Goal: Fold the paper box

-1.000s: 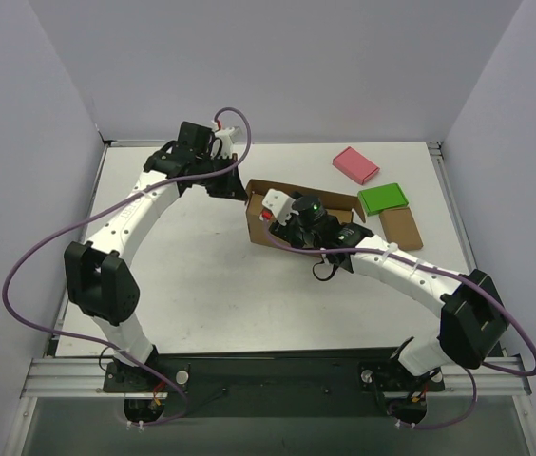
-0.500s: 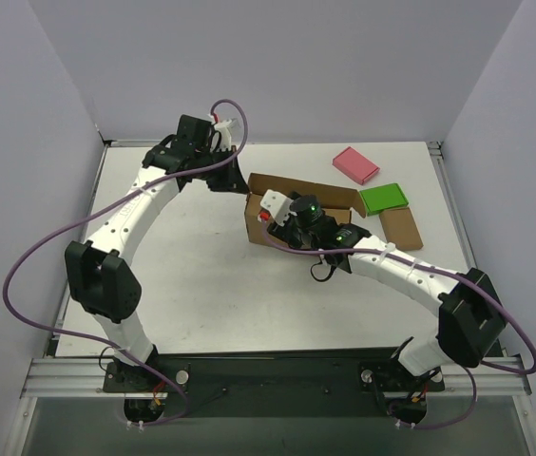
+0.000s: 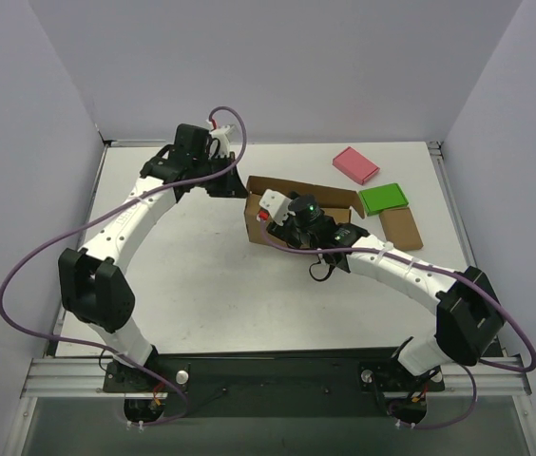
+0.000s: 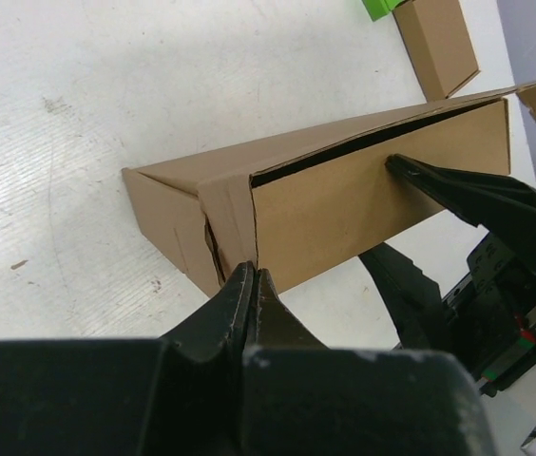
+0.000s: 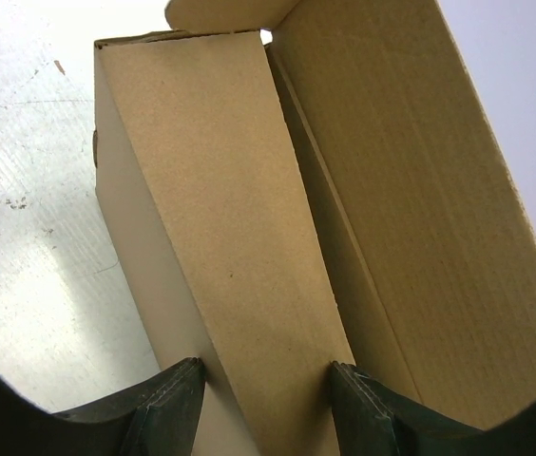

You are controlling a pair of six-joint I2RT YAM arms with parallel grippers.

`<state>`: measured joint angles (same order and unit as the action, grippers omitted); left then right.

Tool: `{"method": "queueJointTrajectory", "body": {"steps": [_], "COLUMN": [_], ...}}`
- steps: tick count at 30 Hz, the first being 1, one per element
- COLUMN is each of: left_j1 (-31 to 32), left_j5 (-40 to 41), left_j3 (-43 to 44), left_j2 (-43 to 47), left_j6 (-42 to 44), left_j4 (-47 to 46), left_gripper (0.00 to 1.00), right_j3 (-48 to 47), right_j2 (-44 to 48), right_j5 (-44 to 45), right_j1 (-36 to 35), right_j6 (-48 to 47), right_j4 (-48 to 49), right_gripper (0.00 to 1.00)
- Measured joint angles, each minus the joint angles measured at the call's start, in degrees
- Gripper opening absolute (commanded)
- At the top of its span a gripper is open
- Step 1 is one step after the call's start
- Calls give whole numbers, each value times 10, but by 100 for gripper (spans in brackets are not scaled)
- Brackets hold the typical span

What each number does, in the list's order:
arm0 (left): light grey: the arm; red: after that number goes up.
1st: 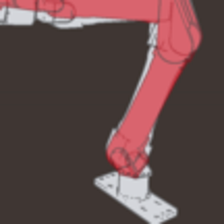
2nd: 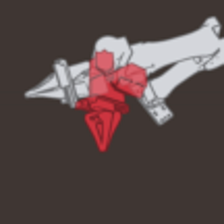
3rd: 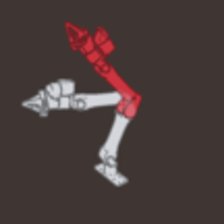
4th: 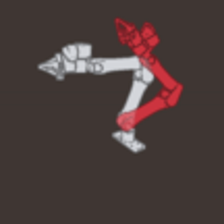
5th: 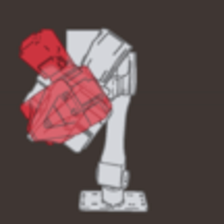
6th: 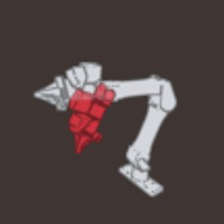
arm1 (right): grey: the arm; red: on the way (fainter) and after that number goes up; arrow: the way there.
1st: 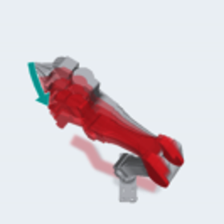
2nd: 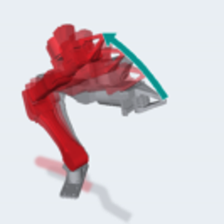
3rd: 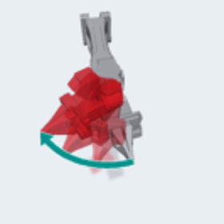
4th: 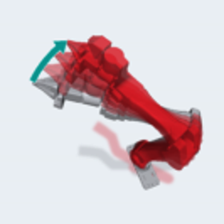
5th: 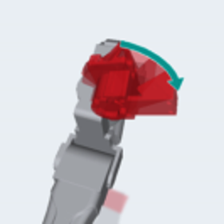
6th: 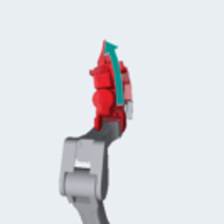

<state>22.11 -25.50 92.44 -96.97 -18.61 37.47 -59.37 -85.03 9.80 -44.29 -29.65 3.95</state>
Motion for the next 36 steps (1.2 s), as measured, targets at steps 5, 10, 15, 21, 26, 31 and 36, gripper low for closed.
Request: {"method": "queueJointTrajectory", "body": {"steps": [5,10,15,21,26,31,36], "left_j1": [5,10,11,16,24,27,27], "left_j5": [24,29,30,45,56,56,58], "left_j3": [-10,-34,-71,-114,-122,-121,-107], "left_j2": [12,20,34,44,47,51,64], "left_j6": [26,38,44,57,66,71,86], "left_j4": [-2,-19,-38,-45,-43,-38,-30], "left_gripper": [0,0,0,0,0,25,48], "right_j3": [0,0,0,0,1,2,2], "right_j2": [0,0,0,0,4,17,23], "right_j5": [0,0,0,0,2,0,-2], "right_j1": [0,0,0,0,0,0,0], "right_j6": [0,0,0,5,20,42,51], "right_j4": [0,1,1,1,3,-14,-28], "right_gripper": [53,53,53,55,62,66,68]}}
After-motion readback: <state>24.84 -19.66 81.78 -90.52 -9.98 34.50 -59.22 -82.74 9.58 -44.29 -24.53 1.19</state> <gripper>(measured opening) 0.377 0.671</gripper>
